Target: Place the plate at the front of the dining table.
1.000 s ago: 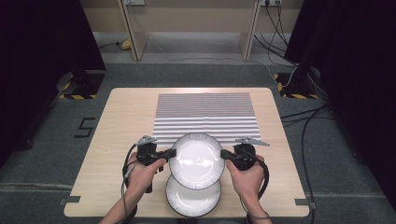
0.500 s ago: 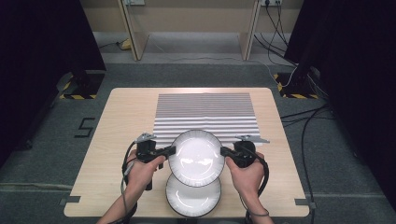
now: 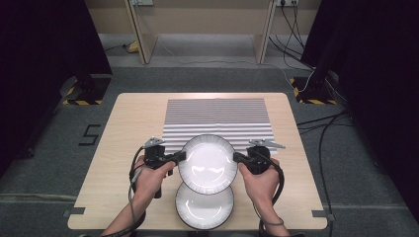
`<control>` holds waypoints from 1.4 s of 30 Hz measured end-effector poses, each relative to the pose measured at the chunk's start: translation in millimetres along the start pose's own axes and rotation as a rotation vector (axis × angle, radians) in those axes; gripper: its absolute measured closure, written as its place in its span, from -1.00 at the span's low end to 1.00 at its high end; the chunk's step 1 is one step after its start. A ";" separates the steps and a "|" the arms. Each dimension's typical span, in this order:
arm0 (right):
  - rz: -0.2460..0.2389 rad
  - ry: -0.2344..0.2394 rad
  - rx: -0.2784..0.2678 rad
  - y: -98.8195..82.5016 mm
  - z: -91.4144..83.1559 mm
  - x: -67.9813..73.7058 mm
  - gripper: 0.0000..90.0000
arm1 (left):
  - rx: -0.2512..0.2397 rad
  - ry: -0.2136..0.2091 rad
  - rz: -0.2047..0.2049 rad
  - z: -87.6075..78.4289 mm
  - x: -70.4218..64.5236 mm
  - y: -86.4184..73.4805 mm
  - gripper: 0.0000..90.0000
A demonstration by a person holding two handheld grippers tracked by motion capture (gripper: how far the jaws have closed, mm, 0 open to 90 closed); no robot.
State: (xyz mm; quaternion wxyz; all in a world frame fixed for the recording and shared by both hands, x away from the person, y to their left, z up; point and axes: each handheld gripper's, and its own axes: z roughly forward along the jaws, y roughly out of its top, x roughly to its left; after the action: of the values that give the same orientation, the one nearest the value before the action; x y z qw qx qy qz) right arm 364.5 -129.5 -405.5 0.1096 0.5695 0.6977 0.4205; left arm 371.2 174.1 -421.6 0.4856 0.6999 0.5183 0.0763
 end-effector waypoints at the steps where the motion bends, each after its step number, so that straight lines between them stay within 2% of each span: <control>1: 0.000 0.000 -0.001 0.4 0.0 -0.3 0.91 | -0.001 -0.001 -0.001 0.3 -0.1 0.4 0.89; 23: 0.016 -0.003 -0.013 9.4 3.7 -5.2 0.91 | -0.011 0.000 -0.006 8.2 1.8 9.0 0.89; 42: 0.006 -0.013 -0.020 17.2 6.7 -6.6 0.91 | -0.015 0.005 -0.011 13.0 3.8 15.5 0.88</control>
State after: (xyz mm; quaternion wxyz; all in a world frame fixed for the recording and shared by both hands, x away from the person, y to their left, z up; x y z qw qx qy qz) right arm 383.0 -132.3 -399.6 0.1188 0.5733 0.6910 0.4240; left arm 390.9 169.5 -418.1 0.4899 0.6932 0.5228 0.0790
